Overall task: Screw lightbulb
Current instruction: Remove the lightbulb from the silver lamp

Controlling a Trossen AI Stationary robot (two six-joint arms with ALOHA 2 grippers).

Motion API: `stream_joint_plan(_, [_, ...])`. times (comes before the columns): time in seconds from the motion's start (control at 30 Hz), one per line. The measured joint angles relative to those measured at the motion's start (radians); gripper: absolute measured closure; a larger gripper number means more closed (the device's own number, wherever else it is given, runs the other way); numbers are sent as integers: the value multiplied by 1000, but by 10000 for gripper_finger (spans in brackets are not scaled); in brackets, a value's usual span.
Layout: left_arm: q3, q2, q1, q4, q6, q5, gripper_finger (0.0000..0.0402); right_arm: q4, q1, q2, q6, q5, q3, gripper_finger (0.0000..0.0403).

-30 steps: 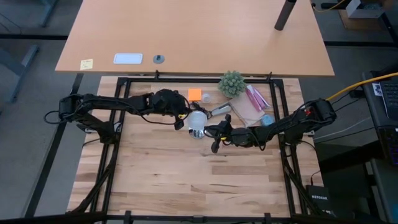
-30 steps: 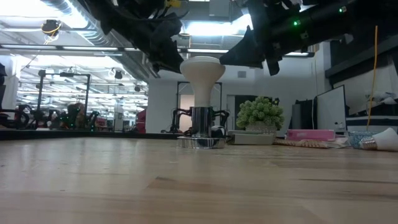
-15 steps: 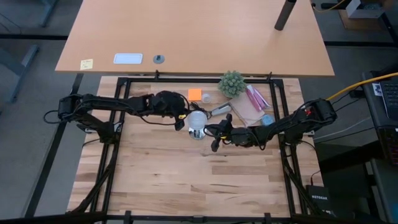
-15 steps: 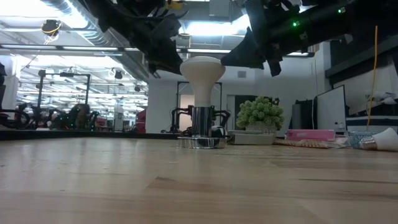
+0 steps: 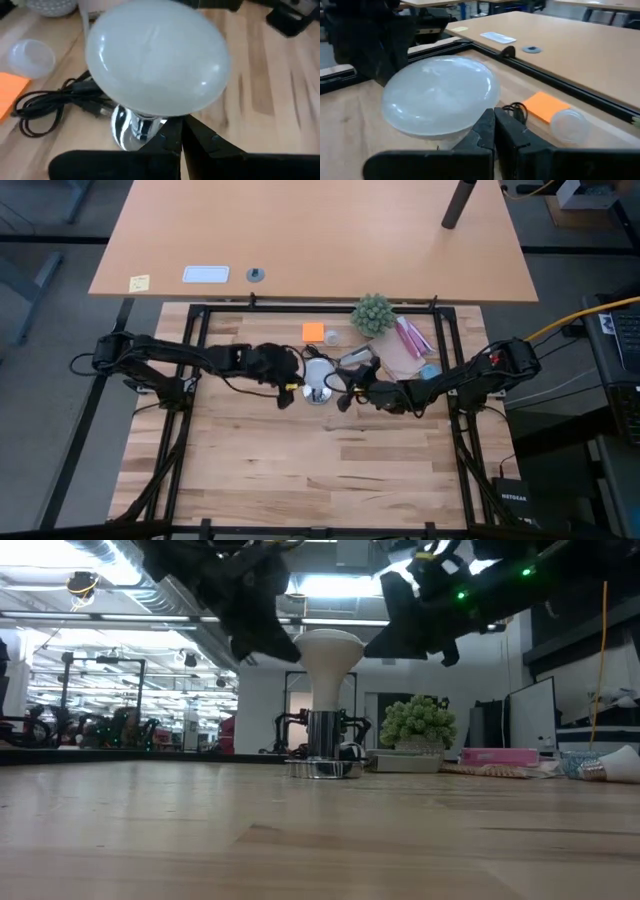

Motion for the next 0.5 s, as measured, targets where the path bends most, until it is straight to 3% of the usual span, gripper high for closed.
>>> stream_joint_plan(0.23, [-4, -6, -81, 11, -4, -72, 401, -6, -6, -13, -59, -3, 0, 397])
stream_joint_plan(0.5, [-4, -64, -122, -82, -53, -124, 401, -33, 37, -119, -102, -27, 0, 397])
